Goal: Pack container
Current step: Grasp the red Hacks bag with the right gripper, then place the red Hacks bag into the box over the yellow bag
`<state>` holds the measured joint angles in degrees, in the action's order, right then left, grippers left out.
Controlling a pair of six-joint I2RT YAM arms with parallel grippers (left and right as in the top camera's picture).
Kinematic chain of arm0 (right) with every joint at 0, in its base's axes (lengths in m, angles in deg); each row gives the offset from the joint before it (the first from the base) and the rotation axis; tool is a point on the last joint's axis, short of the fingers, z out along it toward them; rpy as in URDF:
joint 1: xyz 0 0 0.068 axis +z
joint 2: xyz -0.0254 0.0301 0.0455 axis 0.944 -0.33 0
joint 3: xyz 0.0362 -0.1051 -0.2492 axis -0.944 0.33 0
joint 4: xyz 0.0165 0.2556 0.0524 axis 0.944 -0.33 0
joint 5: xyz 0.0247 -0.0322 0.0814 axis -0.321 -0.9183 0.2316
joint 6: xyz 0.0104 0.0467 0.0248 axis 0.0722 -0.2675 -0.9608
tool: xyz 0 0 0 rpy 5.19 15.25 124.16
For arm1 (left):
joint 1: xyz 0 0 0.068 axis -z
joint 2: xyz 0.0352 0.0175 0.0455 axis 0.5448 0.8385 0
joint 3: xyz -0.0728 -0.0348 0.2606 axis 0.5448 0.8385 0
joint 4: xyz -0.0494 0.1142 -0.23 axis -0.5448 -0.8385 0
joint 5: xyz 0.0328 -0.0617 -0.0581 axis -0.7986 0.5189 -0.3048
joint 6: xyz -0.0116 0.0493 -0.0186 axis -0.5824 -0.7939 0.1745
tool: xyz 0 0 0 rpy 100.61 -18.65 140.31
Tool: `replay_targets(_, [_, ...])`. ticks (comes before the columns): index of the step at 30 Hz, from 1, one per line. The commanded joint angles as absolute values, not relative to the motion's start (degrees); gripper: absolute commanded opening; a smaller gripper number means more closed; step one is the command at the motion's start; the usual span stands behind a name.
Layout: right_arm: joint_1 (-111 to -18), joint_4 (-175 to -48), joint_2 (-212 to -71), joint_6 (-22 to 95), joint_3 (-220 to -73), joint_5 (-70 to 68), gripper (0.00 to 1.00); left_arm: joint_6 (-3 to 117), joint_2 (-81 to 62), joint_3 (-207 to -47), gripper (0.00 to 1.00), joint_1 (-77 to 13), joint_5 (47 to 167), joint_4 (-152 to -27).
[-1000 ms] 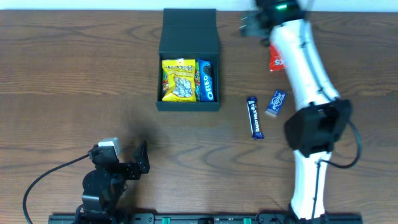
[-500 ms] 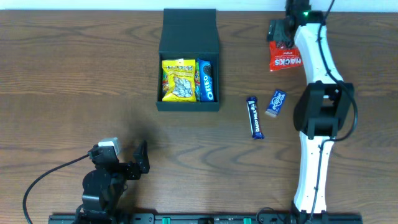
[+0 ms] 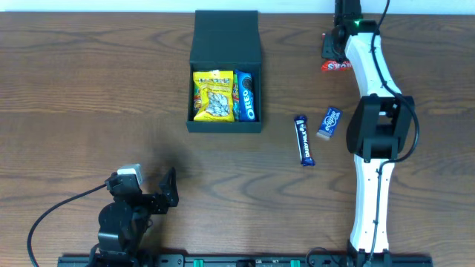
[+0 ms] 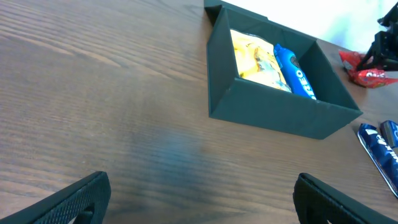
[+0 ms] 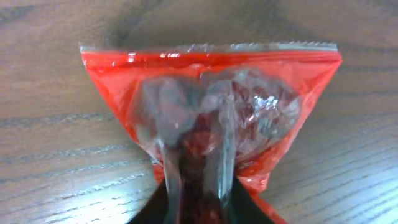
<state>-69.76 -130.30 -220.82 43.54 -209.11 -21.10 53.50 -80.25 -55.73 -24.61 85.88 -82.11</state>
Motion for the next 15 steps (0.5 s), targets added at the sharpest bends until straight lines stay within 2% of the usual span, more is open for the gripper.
replay_targets(1, [-69.59,-132.16,-219.34,42.99,-208.56,-20.79,0.12,53.54,-80.57,-54.70,0.95,-24.74,85.86,-82.07])
replay_targets(11, [-63.12,-137.56,-205.48,42.88,-208.56,-17.41,0.11,53.54,-80.57,-54.70,0.95,-24.74,85.86,-82.07])
replay_targets(15, [-58.07,-142.04,-202.33,37.72,-208.56,-13.73,0.11,53.52,-80.57,-54.70,0.95,-24.74,85.86,-82.07])
